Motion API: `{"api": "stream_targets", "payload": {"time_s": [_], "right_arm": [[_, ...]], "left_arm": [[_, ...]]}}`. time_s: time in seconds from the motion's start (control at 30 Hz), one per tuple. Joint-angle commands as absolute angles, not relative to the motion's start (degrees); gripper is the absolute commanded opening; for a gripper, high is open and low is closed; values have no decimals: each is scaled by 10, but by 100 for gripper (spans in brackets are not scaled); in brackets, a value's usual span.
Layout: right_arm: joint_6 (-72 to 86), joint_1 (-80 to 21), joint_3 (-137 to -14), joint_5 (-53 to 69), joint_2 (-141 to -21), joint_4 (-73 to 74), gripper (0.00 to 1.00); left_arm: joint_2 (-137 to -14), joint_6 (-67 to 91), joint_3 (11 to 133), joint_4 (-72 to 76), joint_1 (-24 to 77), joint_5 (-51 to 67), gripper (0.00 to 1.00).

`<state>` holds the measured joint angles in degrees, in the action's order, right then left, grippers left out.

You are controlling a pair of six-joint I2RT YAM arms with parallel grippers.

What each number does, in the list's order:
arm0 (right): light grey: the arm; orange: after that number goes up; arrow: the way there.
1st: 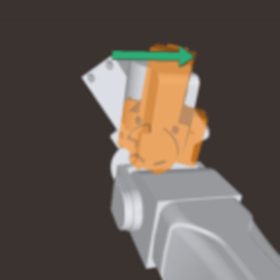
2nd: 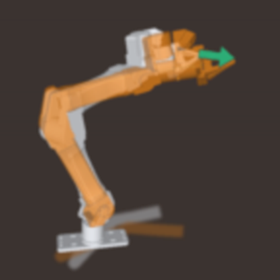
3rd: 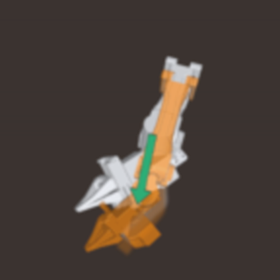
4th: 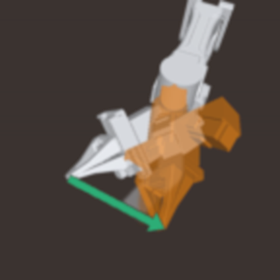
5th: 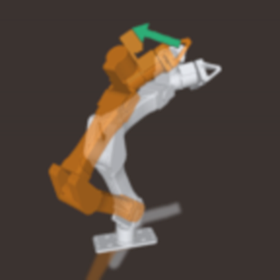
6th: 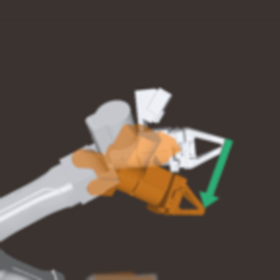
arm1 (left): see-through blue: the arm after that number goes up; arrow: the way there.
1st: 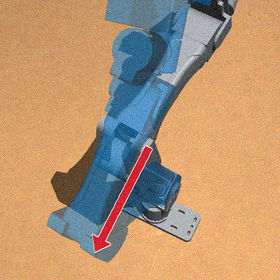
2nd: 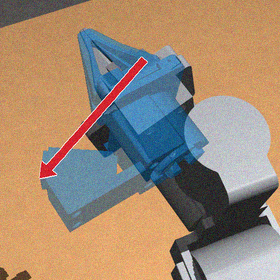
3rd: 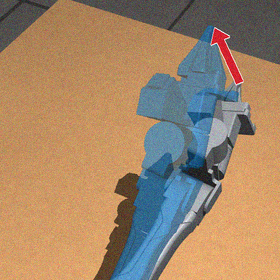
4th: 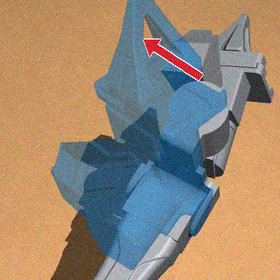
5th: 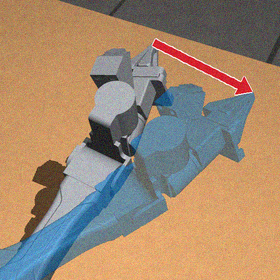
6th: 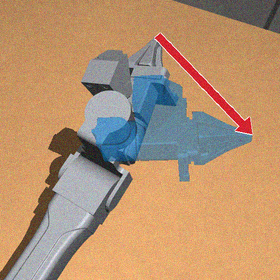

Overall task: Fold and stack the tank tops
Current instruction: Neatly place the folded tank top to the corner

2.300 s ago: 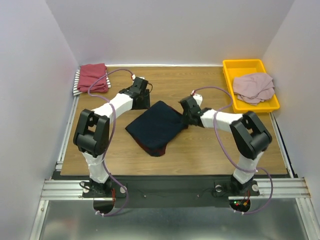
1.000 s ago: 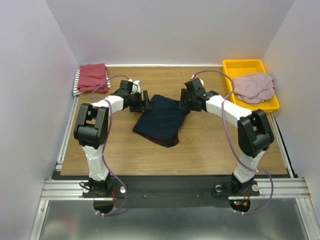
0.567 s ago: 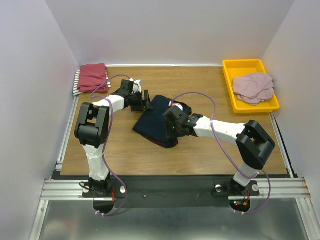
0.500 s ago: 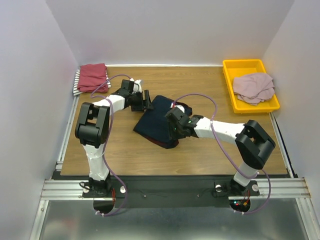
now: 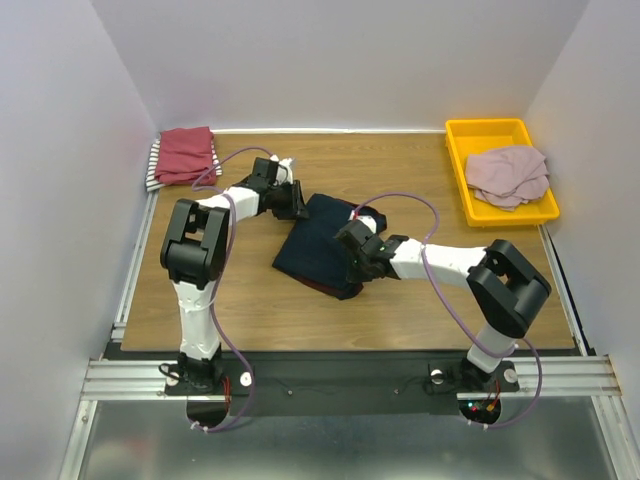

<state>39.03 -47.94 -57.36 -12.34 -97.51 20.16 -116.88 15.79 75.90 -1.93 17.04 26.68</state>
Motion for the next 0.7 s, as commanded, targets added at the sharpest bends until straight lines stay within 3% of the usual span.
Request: {"api": "stream_targets", "payload": {"time_s": [0.0, 0.03, 0.07, 0.1, 0.17, 0.2, 0.23, 0.33, 0.37, 0.53, 0.67], "right_arm": [[388, -479, -576, -136, -998, 205, 18], [387, -479, -577, -137, -998, 205, 19], [385, -479, -579, -135, -999, 204, 19], [386, -480, -587, -133, -1001, 204, 20], [382, -480, -602, -128, -1001, 203, 31], [379, -480, -611, -123, -1001, 202, 39], [371, -480, -637, -120, -1001, 201, 55], [353, -479, -703, -113, -1005, 201, 77], [347, -480, -719, -111, -1008, 202, 80], [312, -479, -830, -116, -1045, 204, 85], [303, -466, -874, -104, -1076, 205, 85]], "left_arm": [[-1223, 151, 739, -101, 186, 236, 29], [-1224, 153, 742, -106, 187, 229, 19], [-1222, 154, 746, -111, 187, 203, 0], [-1219, 158, 750, -116, 188, 186, 0], [-1209, 162, 758, -130, 188, 147, 0], [-1206, 163, 769, -136, 187, 100, 0], [-1203, 167, 777, -143, 188, 73, 0], [-1194, 165, 814, -167, 187, 5, 0], [-1201, 166, 850, -184, 188, -69, 0], [-1258, 125, 1005, -272, 182, -191, 0], [-1303, 95, 1100, -308, 166, -240, 0]]}}
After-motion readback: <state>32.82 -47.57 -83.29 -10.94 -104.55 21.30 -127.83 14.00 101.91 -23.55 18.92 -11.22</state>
